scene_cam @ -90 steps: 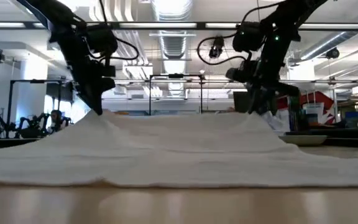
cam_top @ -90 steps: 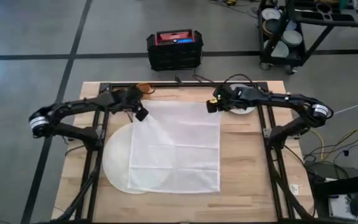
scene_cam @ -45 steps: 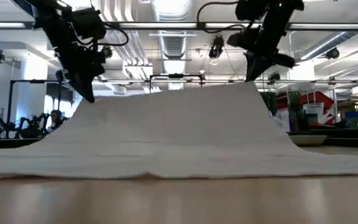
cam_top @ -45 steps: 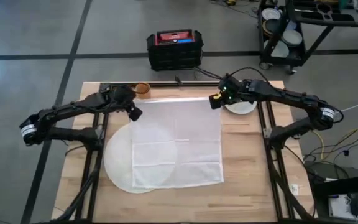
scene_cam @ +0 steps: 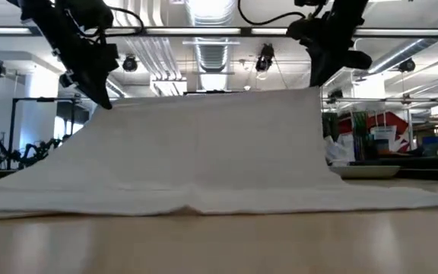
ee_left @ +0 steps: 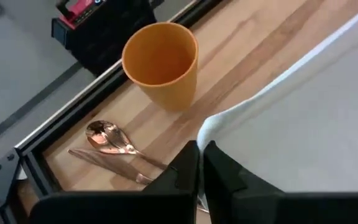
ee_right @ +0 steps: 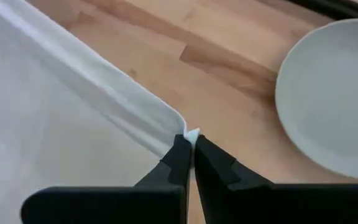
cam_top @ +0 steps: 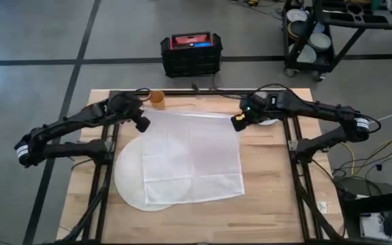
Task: Set table place
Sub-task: Fold the white napkin
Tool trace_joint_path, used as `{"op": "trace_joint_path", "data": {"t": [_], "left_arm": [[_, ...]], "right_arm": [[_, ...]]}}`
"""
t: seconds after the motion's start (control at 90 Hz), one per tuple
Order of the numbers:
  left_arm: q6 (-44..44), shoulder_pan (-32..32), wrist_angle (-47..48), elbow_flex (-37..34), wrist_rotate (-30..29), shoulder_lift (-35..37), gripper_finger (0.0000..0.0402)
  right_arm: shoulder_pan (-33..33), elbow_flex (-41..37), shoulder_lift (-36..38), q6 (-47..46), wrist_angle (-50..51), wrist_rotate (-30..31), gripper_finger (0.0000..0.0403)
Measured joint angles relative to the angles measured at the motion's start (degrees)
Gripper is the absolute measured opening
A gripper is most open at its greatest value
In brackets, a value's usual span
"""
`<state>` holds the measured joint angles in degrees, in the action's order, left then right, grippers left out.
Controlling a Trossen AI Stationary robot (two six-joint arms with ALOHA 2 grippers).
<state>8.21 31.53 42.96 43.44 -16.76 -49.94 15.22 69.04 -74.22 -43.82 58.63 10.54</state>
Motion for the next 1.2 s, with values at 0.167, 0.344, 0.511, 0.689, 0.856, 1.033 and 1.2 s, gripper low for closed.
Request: {"op": "trace_joint_path", "data": {"t": [0.167, 0.344, 0.511, 0.689, 0.856, 1.033, 1.2], "left_arm": [[1.3, -1.6, 2.6, 0.0, 0.2, 0.6, 0.0000], [6.1, -5.6, 4.8, 0.0, 1.1, 1.6, 0.0000], [13.0, -12.3, 6.5, 0.3, 0.3, 2.3, 0.0000], [18.9, -20.9, 14.1, 6.7, -4.2, 0.7, 0.0000], [22.9, -27.8, 19.3, 15.1, -10.7, -1.3, 0.0000], [25.6, -31.7, 23.0, 20.8, -14.4, -4.4, 0.0000], [26.6, -33.3, 22.7, 20.1, -14.1, -8.3, 0.0000]], "right_arm": [[-3.9, 0.0, 0.0, -2.5, 1.3, 0.2, 0.0000], [-6.6, 0.0, 0.0, -3.3, 4.0, 0.2, 0.0000], [-7.5, -0.1, 0.0, -3.5, 5.3, 0.6, 0.0000], [-7.7, -0.1, 1.3, -3.6, 5.4, 1.2, 0.0000], [-8.5, -0.1, 3.4, -5.1, 5.8, 1.6, 0.0000], [-10.8, -0.1, 4.8, -8.1, 6.0, 1.7, 0.0000], [-13.9, -0.1, 3.9, -11.0, 5.1, 1.7, 0.0000]]}}
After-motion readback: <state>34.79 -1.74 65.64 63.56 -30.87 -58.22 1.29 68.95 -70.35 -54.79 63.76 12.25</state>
